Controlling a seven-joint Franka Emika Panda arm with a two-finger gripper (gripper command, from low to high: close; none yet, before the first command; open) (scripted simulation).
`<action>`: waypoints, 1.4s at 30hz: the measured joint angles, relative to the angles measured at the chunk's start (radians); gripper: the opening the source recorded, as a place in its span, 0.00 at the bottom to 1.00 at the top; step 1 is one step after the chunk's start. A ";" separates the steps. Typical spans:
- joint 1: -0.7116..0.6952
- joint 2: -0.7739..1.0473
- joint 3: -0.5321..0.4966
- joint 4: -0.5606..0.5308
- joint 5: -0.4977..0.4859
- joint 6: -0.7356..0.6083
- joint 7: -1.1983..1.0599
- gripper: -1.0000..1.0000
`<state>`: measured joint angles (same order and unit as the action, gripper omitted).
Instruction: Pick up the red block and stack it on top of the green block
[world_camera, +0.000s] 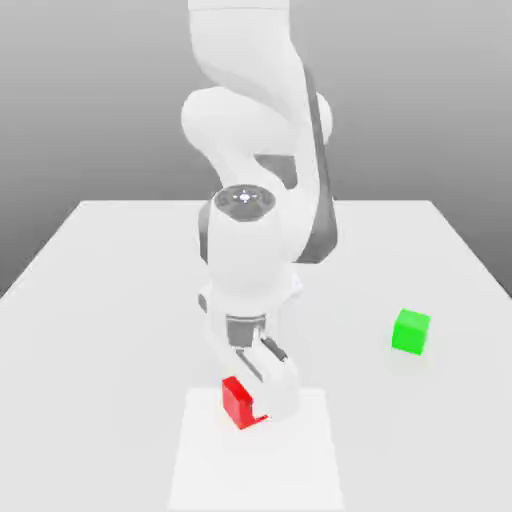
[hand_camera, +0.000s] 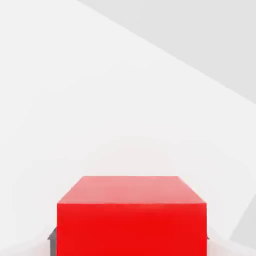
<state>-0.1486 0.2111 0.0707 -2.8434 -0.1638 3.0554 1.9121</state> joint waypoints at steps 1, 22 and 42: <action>-0.008 -0.013 0.010 -0.002 0.008 -0.011 -0.006 0.00; 0.524 -0.515 0.383 -0.111 0.472 -0.387 -0.079 0.00; 0.575 -0.339 0.556 -0.133 0.386 -0.185 0.051 0.00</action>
<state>0.4260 -0.1283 0.6265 -2.9762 0.2226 2.8708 1.9633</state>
